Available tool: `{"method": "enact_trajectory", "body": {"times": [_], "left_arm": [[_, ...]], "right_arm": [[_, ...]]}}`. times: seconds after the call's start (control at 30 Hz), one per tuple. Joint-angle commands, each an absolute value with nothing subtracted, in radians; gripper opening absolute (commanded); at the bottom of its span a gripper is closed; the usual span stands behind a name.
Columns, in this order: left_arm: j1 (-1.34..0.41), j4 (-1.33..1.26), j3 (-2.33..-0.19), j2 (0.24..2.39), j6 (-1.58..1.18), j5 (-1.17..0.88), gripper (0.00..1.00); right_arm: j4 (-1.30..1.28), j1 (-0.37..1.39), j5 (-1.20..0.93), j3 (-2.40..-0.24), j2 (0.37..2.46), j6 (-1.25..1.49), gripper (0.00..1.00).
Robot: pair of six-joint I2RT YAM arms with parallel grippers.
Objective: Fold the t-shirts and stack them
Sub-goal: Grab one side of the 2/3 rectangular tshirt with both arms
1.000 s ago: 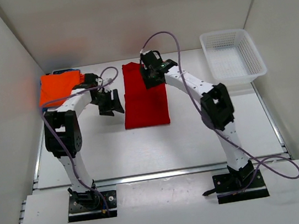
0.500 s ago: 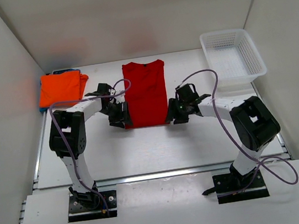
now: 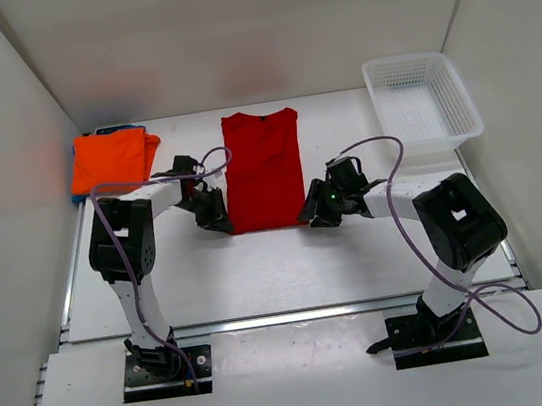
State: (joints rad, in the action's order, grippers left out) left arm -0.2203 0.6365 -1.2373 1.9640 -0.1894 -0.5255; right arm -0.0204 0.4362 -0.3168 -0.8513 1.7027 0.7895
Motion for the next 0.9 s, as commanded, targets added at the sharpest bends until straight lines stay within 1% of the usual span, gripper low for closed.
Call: {"method": "enact_trajectory", "body": {"times": [0.0,0.07,0.1,0.17,0.2,0.23,0.27,0.3,0.37,0.5,0.6,0.67,0.8,0.87], "left_arm": [[-0.225,0.621,-1.252,1.967,-0.179,-0.545,0.20],[-0.216,0.612,-1.249,1.970,-0.184,-0.546,0.15],[-0.212,0.611,-1.244,1.971,-0.187,-0.549,0.14],[-0.212,0.609,-1.244,1.968,-0.186,-0.543,0.12],[-0.207,0.603,-1.244,1.964,-0.178,-0.542,0.09],[-0.210,0.606,-1.241,1.968,-0.186,-0.545,0.07],[-0.215,0.600,-1.241,1.967,-0.180,-0.552,0.06],[-0.210,0.600,-1.244,1.965,-0.181,-0.552,0.01],[-0.210,0.603,-1.241,1.950,-0.172,-0.564,0.00],[-0.215,0.664,-1.212,1.904,-0.130,-0.558,0.00],[-0.215,0.704,-1.111,1.823,-0.117,-0.616,0.00],[-0.219,0.731,-1.051,1.774,-0.107,-0.630,0.00],[-0.232,0.797,-1.000,1.656,-0.074,-0.634,0.00],[-0.238,0.827,-0.973,1.587,-0.069,-0.637,0.00]], "right_arm": [[0.060,0.414,-0.336,-0.824,1.701,0.815,0.47],[0.069,0.417,-0.347,-0.822,1.716,0.819,0.47],[0.083,0.414,-0.348,-0.824,1.727,0.818,0.47],[0.110,0.410,-0.354,-0.819,1.735,0.827,0.43],[0.126,0.408,-0.350,-0.815,1.743,0.839,0.36],[0.129,0.403,-0.366,-0.813,1.753,0.845,0.25],[0.141,0.400,-0.376,-0.818,1.761,0.851,0.17],[0.143,0.394,-0.382,-0.818,1.770,0.864,0.00],[0.156,0.388,-0.406,-0.799,1.761,0.867,0.00],[0.124,0.396,-0.400,-0.743,1.669,0.871,0.00],[0.100,0.405,-0.410,-0.707,1.588,0.874,0.00],[0.043,0.440,-0.396,-0.690,1.516,0.873,0.00],[-0.070,0.531,-0.348,-0.683,1.410,0.874,0.00],[-0.119,0.563,-0.334,-0.643,1.329,0.894,0.00]]}}
